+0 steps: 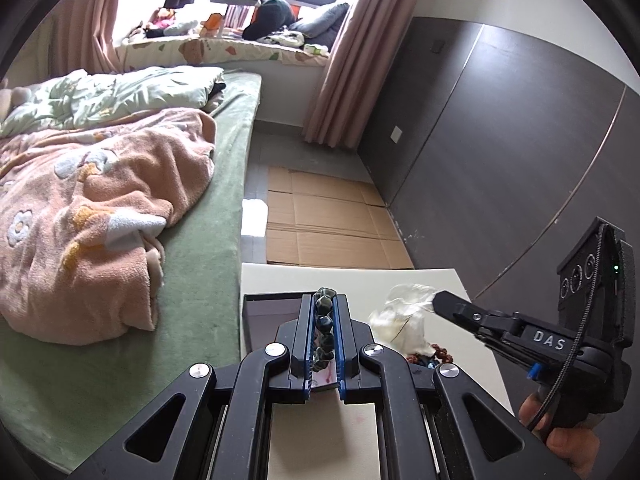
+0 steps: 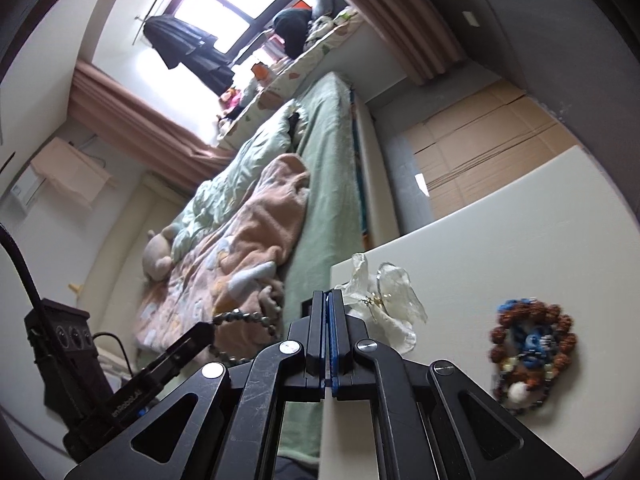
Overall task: Organize jewelry
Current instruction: 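Lower the grey bead bracelet into the box with the left tool while the right drops the pouch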
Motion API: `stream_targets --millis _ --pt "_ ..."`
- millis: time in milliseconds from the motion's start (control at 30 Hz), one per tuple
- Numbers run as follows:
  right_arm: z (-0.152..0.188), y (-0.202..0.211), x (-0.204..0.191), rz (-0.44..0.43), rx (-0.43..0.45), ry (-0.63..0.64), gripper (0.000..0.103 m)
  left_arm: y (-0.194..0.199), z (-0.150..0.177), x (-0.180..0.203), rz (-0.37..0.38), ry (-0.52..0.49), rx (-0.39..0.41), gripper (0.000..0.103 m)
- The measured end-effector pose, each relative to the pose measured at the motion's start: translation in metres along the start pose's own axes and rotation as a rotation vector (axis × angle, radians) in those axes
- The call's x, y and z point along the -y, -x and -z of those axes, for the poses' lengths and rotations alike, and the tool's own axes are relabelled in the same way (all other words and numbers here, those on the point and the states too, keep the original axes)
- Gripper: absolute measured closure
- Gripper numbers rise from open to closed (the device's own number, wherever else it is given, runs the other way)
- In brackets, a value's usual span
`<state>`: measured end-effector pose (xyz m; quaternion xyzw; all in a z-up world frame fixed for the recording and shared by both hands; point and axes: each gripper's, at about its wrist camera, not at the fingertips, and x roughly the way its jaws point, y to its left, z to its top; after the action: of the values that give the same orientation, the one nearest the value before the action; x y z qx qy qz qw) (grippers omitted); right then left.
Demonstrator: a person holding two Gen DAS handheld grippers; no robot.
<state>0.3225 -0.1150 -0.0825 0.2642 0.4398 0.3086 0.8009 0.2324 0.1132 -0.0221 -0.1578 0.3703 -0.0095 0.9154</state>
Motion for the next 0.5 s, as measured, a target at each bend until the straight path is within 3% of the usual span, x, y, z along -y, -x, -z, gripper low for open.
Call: stream_targets --millis 233,300,367,500 --pt "0.004 -0.053 -0.02 -0.087 -0.073 0.001 0.099 -0.005 -0.001 -0.012 -0.023 0.009 -0.01 0.094" --pt "0.007 -0.069 -0.023 -0.086 -0.119 -0.003 0.088 -0.006 0.0 -0.013 -0.024 0.01 -0.014 0.094" --pt "0.009 -0.08 -0.022 -0.073 -0.156 -0.013 0.05 -0.009 0.001 -0.014 -0.027 0.007 -0.019 0.094" --pt "0.017 -0.073 -0.017 -0.037 -0.13 0.009 0.047 -0.017 0.003 -0.012 -0.026 0.005 -0.034 0.094"
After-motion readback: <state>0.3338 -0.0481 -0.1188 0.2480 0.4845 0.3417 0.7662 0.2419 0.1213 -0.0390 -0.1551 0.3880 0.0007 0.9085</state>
